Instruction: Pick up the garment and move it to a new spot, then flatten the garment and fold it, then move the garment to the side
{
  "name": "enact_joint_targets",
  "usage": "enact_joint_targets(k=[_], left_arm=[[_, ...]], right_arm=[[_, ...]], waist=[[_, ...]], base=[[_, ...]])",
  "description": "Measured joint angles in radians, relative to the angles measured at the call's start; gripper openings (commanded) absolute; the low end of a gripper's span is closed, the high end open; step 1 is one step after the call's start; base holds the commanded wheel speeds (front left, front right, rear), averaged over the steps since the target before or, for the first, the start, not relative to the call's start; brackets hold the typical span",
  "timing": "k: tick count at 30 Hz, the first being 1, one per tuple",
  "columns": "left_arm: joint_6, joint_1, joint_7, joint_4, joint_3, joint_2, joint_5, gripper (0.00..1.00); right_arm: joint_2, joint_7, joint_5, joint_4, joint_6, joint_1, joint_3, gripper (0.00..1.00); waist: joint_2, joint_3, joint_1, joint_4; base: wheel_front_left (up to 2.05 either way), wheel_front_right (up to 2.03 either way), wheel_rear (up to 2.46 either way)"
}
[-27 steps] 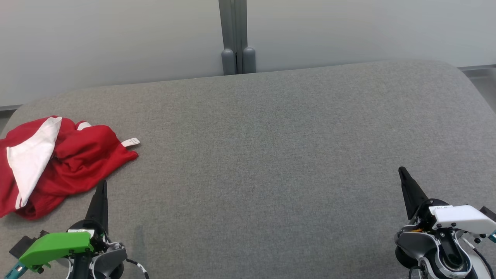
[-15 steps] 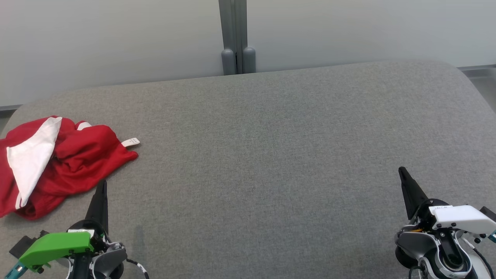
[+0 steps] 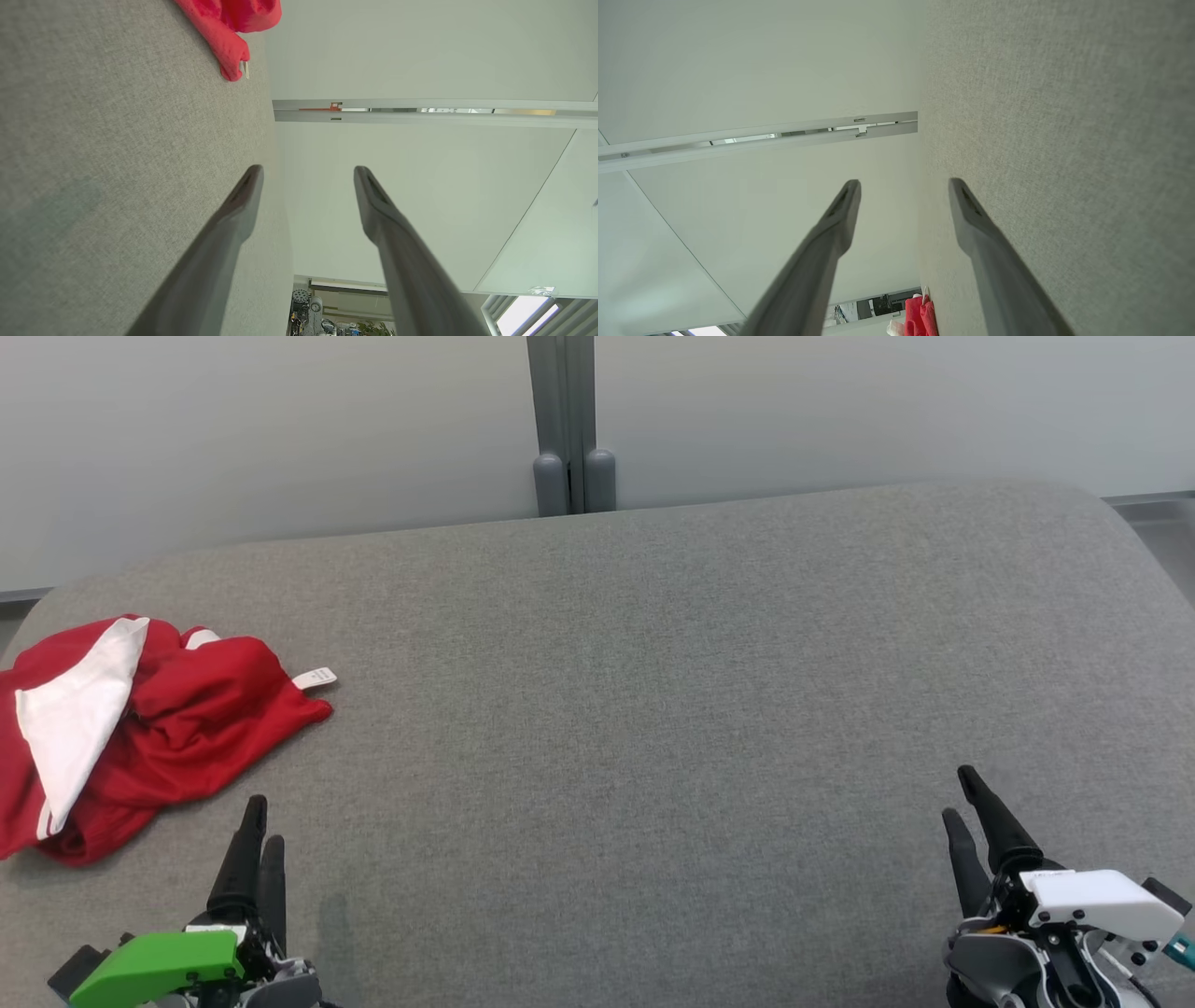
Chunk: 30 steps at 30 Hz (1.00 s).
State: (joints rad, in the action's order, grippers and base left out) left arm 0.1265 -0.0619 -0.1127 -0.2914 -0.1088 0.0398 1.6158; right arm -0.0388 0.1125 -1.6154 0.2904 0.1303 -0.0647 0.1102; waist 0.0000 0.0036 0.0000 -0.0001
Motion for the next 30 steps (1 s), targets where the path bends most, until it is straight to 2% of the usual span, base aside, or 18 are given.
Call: enact_joint_targets(k=[5,11,18,30], left_arm=[[0.000,0.007,0.023,0.006,0.017,-0.001,-0.005,1.00],[0.000,0.008,0.053,0.029,0.019,0.000,-0.076,1.00],[0.000,0.010,0.085,0.077,0.014,0.000,-0.235,1.00],[0.000,0.033,0.133,0.149,0.047,0.000,-0.517,1.00]], right_arm=[[0.001,-0.022,0.002,0.003,0.000,0.003,-0.022,1.00],[0.000,-0.052,0.084,-0.005,0.000,0.000,-0.030,1.00],[-0.001,-0.082,0.245,-0.032,0.000,-0.002,-0.044,1.00],[-0.002,-0.132,0.560,-0.089,0.000,-0.002,-0.128,1.00]], waist=[[0.0000,0.000,0.0000,0.001],[0.0000,0.003,0.0000,0.001],[0.0000,0.007,0.0000,0.001],[0.0000,0.006,0.0000,0.003]], base=[[0.00,0.00,0.00],[0.00,0.00,0.00],[0.00,0.00,0.00],[0.00,0.00,0.00]])
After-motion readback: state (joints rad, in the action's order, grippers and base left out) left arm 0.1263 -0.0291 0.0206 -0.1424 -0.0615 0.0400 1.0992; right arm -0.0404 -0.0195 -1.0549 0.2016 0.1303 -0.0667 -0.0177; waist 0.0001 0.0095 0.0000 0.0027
